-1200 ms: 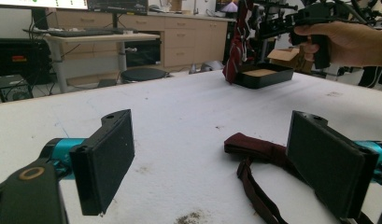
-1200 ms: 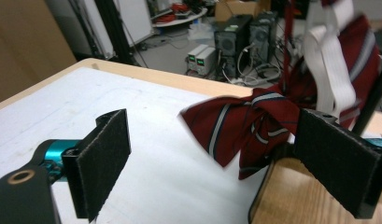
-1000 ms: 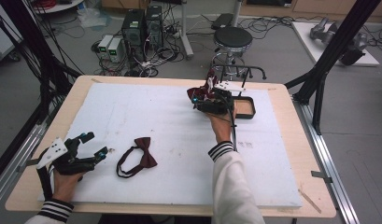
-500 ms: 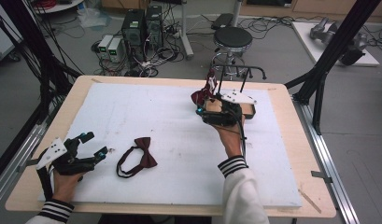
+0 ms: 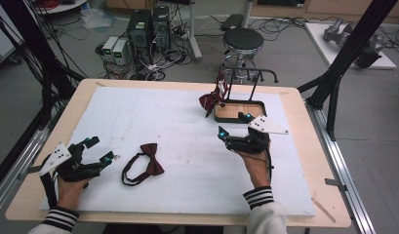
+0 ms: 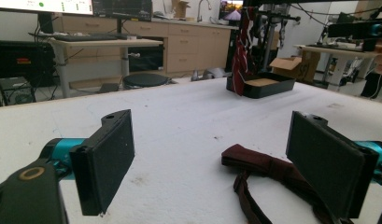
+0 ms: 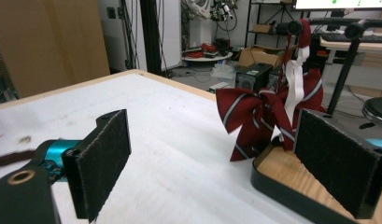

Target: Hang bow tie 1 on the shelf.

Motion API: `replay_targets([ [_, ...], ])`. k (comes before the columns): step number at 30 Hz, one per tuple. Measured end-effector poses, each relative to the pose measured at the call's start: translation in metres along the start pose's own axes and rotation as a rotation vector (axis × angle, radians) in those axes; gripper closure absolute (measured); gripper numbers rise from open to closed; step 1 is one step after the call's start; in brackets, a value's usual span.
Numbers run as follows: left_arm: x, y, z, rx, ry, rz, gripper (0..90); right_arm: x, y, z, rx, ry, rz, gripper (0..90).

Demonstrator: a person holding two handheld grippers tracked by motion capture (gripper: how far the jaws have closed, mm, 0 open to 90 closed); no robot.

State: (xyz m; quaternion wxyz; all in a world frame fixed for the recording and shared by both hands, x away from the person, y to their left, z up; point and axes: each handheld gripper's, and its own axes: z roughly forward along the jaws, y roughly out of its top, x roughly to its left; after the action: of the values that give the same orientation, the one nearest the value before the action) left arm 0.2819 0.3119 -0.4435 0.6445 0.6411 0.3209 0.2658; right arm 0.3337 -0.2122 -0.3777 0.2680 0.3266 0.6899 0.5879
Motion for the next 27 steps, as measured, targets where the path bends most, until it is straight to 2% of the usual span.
replay_targets([
  [2, 0.000, 0.003, 0.001, -0.003, 0.000, 0.004, 15.7, 0.001, -0.005, -0.006, -0.001, 0.000, 0.000, 10.4],
  [9, -0.001, 0.007, 0.005, -0.016, -0.003, 0.011, 15.7, 0.007, -0.022, -0.030, -0.027, -0.009, -0.043, 10.4],
  [10, -0.001, 0.007, 0.005, -0.015, -0.005, 0.013, 15.8, 0.007, -0.025, -0.034, -0.034, -0.007, -0.034, 10.4],
  [17, 0.000, 0.007, 0.005, -0.015, -0.008, 0.016, 15.7, 0.008, -0.041, -0.055, -0.059, -0.033, -0.050, 10.5],
  [23, 0.000, 0.007, 0.006, -0.015, -0.007, 0.019, 15.8, 0.006, -0.053, -0.065, -0.056, -0.040, -0.033, 10.5],
  [27, 0.000, 0.010, 0.006, -0.018, -0.003, 0.021, 15.8, 0.006, -0.054, -0.066, -0.054, -0.035, -0.045, 10.5],
])
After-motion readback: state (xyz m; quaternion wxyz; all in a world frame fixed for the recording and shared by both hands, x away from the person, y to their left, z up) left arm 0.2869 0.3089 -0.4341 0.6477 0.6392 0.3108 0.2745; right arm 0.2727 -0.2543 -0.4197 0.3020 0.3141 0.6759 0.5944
